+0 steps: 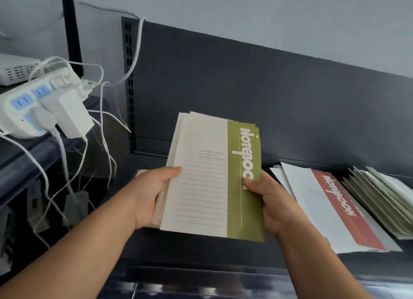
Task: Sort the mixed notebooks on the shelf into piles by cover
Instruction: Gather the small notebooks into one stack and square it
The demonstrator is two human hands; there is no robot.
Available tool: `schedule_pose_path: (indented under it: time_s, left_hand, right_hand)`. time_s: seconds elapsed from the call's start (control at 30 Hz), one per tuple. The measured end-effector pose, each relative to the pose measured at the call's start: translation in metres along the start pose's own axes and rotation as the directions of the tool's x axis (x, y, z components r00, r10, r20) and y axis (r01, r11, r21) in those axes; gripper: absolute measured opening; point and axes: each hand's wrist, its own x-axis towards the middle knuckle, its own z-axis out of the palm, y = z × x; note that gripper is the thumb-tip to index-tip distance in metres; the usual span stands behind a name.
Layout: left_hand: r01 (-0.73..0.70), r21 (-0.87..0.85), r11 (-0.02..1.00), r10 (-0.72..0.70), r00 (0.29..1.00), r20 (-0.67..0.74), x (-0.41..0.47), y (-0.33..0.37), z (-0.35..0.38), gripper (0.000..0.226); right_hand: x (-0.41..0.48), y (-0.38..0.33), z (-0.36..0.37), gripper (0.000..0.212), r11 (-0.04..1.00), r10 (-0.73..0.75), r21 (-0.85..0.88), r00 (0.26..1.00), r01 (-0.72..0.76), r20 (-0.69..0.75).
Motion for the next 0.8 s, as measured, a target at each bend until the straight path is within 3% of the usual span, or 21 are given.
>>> schedule_pose_path:
  time_s: [0.17, 0.27, 0.53, 0.8]
  left_hand:
    - [-0.158, 0.010, 0.987, 0.158, 0.987, 0.038, 0.008, -0.008, 0.041, 0.024]
    - [-0.197, 0.023, 0.980, 0.195, 0.980, 0.045, 0.011, -0.013, 0.076, 0.026]
    - [-0.203, 0.012, 0.979, 0.202, 0.978, 0.055, 0.028, -0.028, 0.165, 0.019]
    - [-0.246, 0.109, 0.963, 0.246, 0.969, 0.012, 0.047, -0.055, 0.246, 0.027]
  right_hand:
    - [-0.020, -0.008, -0.034, 0.017, 0.994, -0.056, -0.100, 0.967, 0.032, -0.249]
    - [-0.028, -0.019, -0.068, 0.024, 0.995, -0.064, -0.097, 0.937, 0.033, -0.344]
    - [-0.039, -0.039, -0.182, 0.032, 0.998, 0.058, 0.044, 0.923, -0.044, -0.380]
    - [-0.046, -0.061, -0.268, 0.009, 0.996, 0.057, -0.045, 0.930, -0.078, -0.363]
